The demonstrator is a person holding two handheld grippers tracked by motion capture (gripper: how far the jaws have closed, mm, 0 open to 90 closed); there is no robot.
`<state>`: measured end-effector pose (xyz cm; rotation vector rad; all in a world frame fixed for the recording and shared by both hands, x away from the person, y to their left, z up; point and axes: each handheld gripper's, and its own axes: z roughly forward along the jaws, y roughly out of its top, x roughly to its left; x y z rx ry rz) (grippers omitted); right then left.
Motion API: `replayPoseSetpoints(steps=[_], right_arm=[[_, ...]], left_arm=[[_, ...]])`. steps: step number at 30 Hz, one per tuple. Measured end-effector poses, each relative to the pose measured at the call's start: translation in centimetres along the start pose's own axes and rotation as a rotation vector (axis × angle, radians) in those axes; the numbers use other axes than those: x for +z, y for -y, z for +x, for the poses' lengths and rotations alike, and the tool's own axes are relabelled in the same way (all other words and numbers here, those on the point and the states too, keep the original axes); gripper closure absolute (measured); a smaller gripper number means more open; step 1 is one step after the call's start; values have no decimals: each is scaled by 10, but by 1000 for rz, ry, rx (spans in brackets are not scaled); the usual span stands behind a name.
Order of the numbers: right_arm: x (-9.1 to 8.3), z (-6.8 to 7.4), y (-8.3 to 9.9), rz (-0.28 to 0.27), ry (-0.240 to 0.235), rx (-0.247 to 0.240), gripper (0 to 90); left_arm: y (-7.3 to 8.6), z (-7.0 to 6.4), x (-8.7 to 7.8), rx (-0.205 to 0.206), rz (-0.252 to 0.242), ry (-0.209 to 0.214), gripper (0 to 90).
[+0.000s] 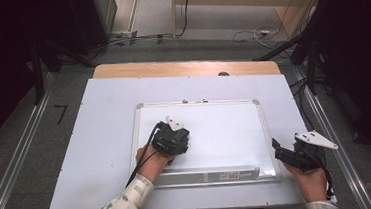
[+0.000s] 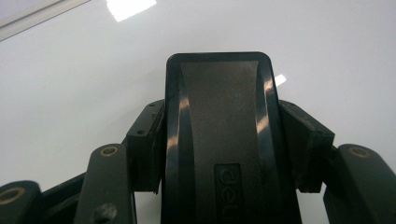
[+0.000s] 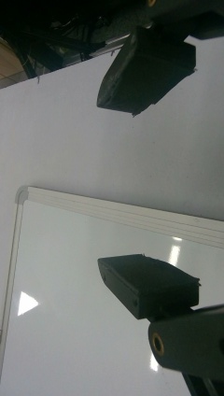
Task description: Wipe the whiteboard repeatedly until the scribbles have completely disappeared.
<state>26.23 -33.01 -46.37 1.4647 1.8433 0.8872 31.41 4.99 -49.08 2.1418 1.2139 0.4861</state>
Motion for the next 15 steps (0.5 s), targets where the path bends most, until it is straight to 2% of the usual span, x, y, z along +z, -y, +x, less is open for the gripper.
replayPoseSetpoints(steps=[8, 15], right_arm=[[0, 1, 0, -1, -3, -4, 184], [0, 1, 0, -3, -3, -3, 184]], left_arm=[[-5, -10, 6, 28, -14, 26, 399], [-13, -25, 13, 49, -17, 44, 399]])
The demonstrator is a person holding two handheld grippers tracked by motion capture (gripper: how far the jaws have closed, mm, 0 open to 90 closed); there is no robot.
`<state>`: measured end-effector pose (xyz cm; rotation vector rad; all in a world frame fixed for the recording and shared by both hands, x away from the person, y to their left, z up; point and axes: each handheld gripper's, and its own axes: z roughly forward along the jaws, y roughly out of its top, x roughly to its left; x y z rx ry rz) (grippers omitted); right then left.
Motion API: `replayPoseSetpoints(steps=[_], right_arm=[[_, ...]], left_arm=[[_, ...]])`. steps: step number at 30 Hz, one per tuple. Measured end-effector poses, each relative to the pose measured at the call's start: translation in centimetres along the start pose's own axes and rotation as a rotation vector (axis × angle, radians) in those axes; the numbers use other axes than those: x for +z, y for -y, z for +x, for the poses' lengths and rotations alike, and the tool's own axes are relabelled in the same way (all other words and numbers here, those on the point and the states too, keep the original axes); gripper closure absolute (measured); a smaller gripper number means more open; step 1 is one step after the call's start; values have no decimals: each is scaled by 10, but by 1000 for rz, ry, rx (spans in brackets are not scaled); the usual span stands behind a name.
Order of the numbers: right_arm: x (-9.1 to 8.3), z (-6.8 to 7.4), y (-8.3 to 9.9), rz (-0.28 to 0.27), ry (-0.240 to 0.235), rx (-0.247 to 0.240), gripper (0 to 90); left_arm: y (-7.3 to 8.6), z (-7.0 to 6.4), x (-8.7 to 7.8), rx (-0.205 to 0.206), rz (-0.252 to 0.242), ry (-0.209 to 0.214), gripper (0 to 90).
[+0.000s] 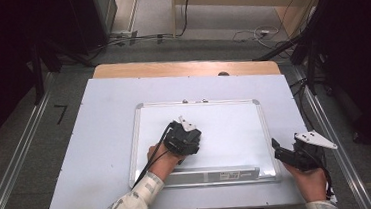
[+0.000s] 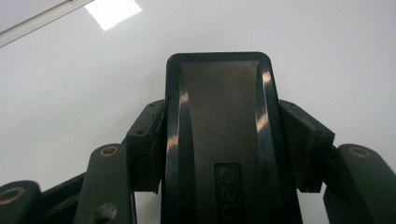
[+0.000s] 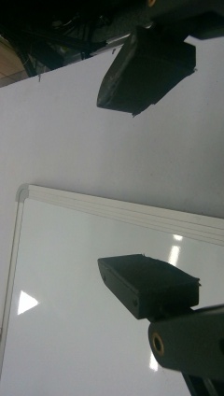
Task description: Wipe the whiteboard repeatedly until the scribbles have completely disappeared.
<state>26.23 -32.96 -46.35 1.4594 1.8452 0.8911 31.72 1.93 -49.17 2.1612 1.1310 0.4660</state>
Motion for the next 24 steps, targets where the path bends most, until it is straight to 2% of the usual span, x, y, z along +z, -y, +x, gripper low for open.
replayPoseSetpoints(steps=[6, 7, 10, 15, 22, 24], right_arm=[[0, -2, 0, -4, 0, 2, 184], [0, -2, 0, -4, 0, 3, 184], [0, -2, 0, -4, 0, 3, 184], [0, -2, 0, -3, 2, 5, 184], [0, -2, 0, -1, 4, 4, 184], [0, -2, 0, -1, 5, 6, 184]], left_arm=[[0, -1, -2, -6, -6, -11, 399], [-1, -1, -4, -12, -26, -12, 399], [-7, 3, -16, -60, -91, 6, 400], [-10, 12, -32, -112, -117, 0, 398], [-2, 28, -63, -182, -149, -68, 397], [2, 30, -72, -176, -164, -121, 397]])
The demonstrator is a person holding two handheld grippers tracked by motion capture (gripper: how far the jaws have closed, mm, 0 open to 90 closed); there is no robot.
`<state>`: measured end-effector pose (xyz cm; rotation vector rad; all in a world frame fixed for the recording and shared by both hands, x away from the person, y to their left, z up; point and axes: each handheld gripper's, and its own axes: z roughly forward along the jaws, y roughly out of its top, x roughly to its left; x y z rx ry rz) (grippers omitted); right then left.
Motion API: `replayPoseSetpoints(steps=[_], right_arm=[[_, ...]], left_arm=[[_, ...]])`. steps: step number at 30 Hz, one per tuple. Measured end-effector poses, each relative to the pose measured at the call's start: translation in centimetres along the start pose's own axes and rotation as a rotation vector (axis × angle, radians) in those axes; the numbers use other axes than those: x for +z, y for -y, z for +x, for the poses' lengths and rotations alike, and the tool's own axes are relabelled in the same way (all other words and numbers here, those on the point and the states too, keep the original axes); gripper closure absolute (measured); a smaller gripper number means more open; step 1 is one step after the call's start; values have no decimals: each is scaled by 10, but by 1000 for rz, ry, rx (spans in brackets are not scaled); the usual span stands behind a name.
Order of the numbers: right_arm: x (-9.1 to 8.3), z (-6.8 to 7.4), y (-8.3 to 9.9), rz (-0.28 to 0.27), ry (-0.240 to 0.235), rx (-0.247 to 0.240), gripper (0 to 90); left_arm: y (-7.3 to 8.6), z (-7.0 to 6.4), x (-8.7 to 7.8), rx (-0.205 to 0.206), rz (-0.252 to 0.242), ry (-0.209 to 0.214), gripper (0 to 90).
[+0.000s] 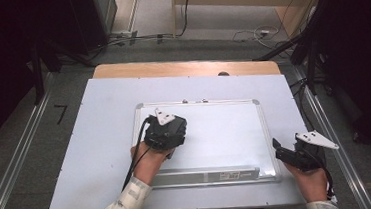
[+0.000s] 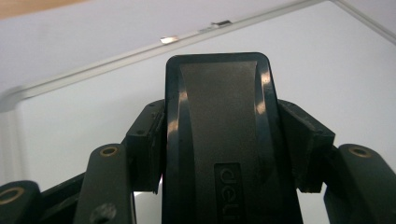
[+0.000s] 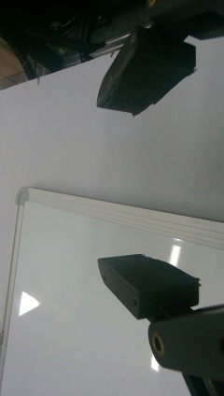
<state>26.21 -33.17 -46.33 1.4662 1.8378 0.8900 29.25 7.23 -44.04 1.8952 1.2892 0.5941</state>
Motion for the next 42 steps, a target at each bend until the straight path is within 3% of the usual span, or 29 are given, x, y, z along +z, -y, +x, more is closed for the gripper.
replayPoseSetpoints(steps=[8, 13, 25, 38, 42], right_arm=[[0, 0, 0, -3, -1, -5, 183], [0, 1, 0, 1, -1, -2, 184], [0, 1, -1, 2, -2, -3, 184], [1, 2, -1, 0, -8, -9, 184], [1, 2, -1, 1, -6, -7, 184]], left_arm=[[8, 12, -26, -28, -29, -86, 397], [14, 17, -36, -53, -45, -117, 397], [31, 26, -48, -151, -55, -136, 397], [46, 25, -33, -181, -22, -221, 397], [48, 25, -28, -203, -10, -209, 397]])
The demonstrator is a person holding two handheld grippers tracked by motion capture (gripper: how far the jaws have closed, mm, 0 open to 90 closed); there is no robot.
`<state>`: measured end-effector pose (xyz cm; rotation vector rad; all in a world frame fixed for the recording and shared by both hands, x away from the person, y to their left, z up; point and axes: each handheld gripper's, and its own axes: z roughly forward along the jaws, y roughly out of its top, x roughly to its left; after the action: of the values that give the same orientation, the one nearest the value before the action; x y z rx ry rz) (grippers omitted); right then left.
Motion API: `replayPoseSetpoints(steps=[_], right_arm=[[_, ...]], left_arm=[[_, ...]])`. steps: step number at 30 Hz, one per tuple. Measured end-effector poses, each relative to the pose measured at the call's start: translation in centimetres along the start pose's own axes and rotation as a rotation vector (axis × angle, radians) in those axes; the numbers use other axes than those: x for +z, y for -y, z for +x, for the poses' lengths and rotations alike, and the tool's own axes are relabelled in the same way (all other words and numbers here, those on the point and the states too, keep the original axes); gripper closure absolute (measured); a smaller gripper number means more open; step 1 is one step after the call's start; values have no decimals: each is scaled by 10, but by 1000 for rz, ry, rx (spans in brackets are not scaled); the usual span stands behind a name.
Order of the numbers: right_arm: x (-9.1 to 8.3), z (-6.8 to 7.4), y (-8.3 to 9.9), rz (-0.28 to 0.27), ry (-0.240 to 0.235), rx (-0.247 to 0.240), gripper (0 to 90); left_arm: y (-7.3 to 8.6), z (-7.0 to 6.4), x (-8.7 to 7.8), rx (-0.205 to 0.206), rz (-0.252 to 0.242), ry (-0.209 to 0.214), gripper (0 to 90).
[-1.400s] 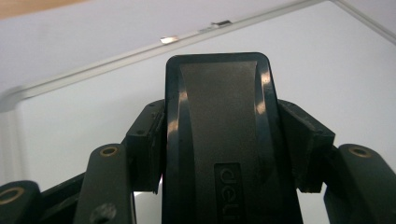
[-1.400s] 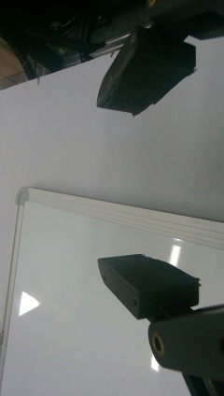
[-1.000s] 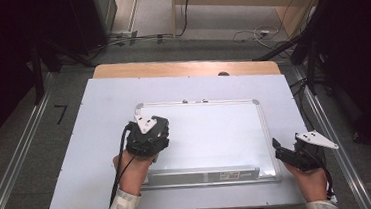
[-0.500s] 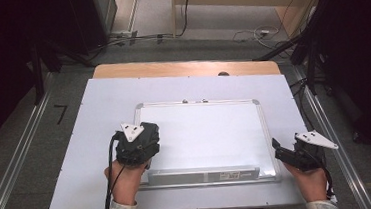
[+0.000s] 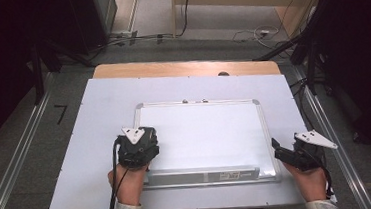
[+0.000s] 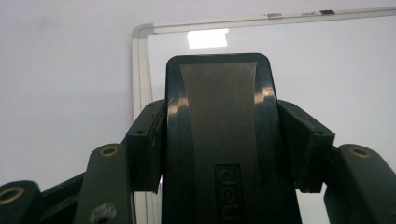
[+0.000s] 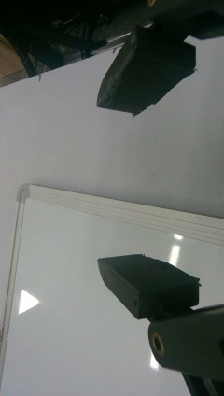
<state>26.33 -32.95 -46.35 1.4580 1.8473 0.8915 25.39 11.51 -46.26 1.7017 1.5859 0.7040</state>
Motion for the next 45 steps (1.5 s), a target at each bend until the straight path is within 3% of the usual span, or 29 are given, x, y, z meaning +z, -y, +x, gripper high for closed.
replayPoseSetpoints(steps=[17, 22, 25, 36, 45], right_arm=[[0, 1, 0, 2, -3, -6, 184], [0, 1, 0, 4, -2, -4, 184], [0, 1, 0, 4, -3, -3, 183], [0, 1, 0, 4, -2, -3, 183], [0, 1, 0, 2, 0, -2, 184]], left_arm=[[26, 0, 11, -25, 47, -7, 398], [29, -2, 13, -12, 65, -12, 397], [29, -1, 14, -27, 80, -14, 393], [24, 0, -2, -38, -2, -7, 344], [19, 13, -19, -69, -64, -16, 320]])
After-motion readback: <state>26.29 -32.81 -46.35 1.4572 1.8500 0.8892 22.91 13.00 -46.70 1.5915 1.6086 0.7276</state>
